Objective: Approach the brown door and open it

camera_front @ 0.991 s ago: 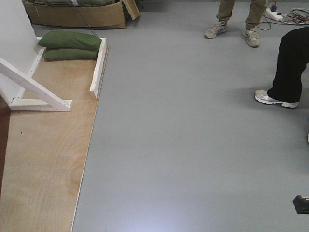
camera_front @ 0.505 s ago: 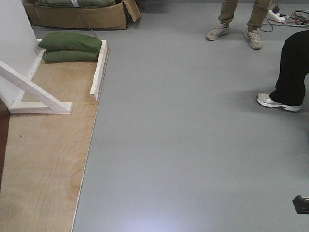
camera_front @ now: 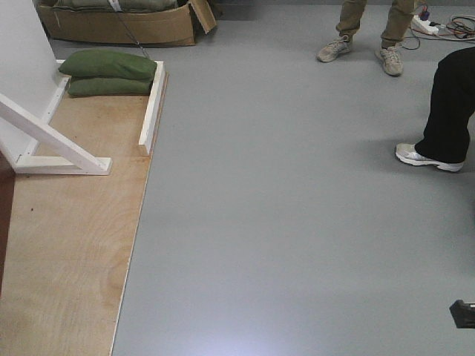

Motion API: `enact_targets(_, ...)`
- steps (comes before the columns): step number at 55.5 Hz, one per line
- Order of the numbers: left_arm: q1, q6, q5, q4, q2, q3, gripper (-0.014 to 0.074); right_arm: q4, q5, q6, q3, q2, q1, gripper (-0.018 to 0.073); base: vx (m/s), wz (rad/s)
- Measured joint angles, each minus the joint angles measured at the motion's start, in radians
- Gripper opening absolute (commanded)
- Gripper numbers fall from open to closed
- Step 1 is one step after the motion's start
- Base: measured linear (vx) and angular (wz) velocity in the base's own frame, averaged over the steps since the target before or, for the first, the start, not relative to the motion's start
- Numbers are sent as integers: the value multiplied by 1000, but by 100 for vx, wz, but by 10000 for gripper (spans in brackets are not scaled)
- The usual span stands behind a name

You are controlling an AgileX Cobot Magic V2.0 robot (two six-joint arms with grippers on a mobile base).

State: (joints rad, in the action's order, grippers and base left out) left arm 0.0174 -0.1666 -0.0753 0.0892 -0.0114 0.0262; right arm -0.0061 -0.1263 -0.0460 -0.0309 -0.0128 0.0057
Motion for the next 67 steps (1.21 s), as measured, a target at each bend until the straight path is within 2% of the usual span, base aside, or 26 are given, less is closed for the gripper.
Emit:
enact_targets(40,0,0,0,0,0,0,-3,0,0,0,0,0,0,0,0,0)
enact_targets(57,0,42,-55,4,0,0,-3,0,0,0,0,0,0,0,0,0)
enact_targets(67,0,47,-93,-51,3,-89,-3,0,0,0,0,0,0,0,0,0)
